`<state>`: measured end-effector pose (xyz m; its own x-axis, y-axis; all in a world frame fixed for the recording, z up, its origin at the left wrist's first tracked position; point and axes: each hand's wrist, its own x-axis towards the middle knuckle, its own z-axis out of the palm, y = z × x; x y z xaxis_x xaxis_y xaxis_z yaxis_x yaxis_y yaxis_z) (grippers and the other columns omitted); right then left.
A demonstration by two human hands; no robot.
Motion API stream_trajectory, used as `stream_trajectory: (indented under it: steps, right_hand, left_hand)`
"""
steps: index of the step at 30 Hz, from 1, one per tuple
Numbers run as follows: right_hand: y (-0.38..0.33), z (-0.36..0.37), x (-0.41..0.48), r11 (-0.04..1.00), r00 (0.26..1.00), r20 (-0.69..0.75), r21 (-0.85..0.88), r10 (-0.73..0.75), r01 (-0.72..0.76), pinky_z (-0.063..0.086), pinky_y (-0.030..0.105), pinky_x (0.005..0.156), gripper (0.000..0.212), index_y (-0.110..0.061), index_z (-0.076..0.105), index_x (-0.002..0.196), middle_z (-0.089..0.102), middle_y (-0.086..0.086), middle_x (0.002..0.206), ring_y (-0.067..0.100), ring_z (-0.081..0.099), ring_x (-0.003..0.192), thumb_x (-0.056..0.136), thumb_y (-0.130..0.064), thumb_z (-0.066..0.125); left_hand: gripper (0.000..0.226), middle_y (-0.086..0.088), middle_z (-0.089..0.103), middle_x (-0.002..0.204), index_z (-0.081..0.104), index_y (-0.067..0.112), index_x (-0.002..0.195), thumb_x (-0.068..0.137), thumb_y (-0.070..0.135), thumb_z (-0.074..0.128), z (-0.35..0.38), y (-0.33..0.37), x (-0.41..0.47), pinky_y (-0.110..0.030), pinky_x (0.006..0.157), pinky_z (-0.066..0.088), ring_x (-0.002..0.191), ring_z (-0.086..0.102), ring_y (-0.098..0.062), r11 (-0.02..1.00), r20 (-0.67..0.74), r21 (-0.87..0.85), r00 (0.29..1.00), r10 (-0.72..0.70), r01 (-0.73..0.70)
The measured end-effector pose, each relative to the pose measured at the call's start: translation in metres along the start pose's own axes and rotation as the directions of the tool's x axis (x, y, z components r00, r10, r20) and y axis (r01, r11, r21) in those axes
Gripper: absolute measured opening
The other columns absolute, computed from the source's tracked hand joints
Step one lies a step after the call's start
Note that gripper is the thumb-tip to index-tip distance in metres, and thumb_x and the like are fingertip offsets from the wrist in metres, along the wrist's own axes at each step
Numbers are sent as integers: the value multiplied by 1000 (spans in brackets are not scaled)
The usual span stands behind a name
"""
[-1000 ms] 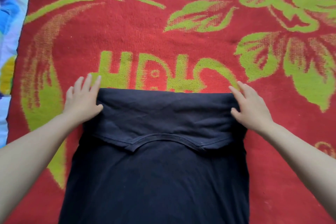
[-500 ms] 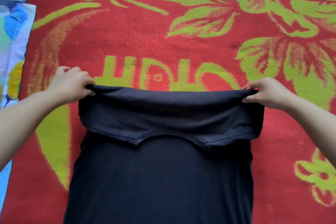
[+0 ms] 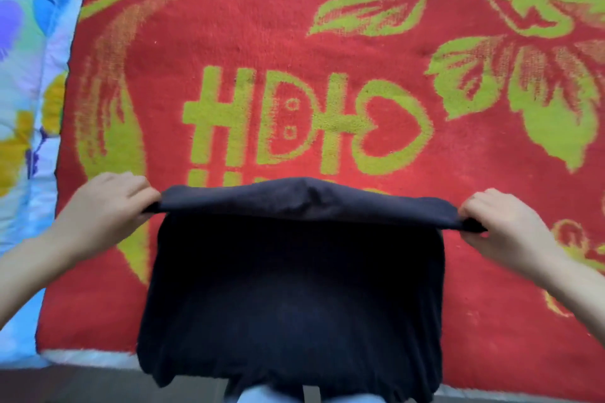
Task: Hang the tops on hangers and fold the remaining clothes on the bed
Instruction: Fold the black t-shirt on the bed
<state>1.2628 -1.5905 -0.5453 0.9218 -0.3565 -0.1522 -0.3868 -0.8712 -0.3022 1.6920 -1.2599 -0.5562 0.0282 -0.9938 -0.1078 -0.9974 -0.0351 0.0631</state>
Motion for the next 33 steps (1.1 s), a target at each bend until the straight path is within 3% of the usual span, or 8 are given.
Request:
stream_trajectory:
  steps: [4,9,14,17,20,22,25,33]
  right_hand:
    - [-27,32,-54,971,987,64,-178,-149,158,29,37,60,15,-19,37,75,51,5,65,29,47,66,66,-21,49]
    - [-53,89,-90,952,854,521,-271,23,139,42,38,60,37,-16,54,66,58,7,73,30,62,72,45,-44,66]
    - [-64,89,-59,958,954,223,-246,202,-145,48,38,53,23,-9,63,69,62,13,78,35,64,74,71,-30,56]
    - [-58,90,-33,901,875,244,-231,419,-367,54,45,64,51,-2,67,103,64,21,106,39,63,96,57,-16,84]
    - [-47,94,-20,822,776,295,-325,558,-468,33,42,103,68,-15,34,143,40,7,143,27,36,133,84,-31,64]
    - [-40,94,-14,782,728,303,-354,615,-513,27,38,104,50,-20,40,135,45,1,135,22,37,127,89,-33,54]
    - [-31,84,-3,770,718,285,-308,635,-558,29,34,94,20,-18,62,103,60,2,114,24,44,115,88,-30,56]
    - [12,12,36,646,685,244,227,686,-728,36,35,68,24,-14,50,66,55,8,68,28,53,76,78,-12,71]
  left_hand:
    - [6,-8,48,64,49,15,78,81,10,49,16,38,-57,-40,63,36,58,52,-28,993,21,89,997,79,-81]
    - [29,-17,57,76,57,8,90,62,11,62,52,78,-83,-45,71,33,71,57,-32,981,321,189,946,-34,-29]
    - [77,-29,60,114,68,2,108,39,25,93,62,94,-49,-55,82,41,102,55,-38,972,390,152,892,-227,181]
    - [86,-25,53,129,56,2,126,50,20,90,59,89,-13,-58,84,44,113,54,-38,933,413,150,837,-360,327]
    - [82,-7,21,154,9,19,150,87,32,60,63,75,11,-52,109,22,142,18,-26,856,495,240,700,-514,458]
    - [64,-2,36,146,20,22,147,92,32,52,65,67,21,-51,111,17,138,23,-22,828,570,265,612,-548,494]
    - [24,2,59,119,57,25,114,91,31,54,62,51,30,-47,110,19,121,43,-20,841,535,255,656,-533,476]
    - [22,-14,65,103,67,11,105,85,21,66,0,-13,64,-38,82,40,101,59,-33,813,229,-20,794,-562,582]
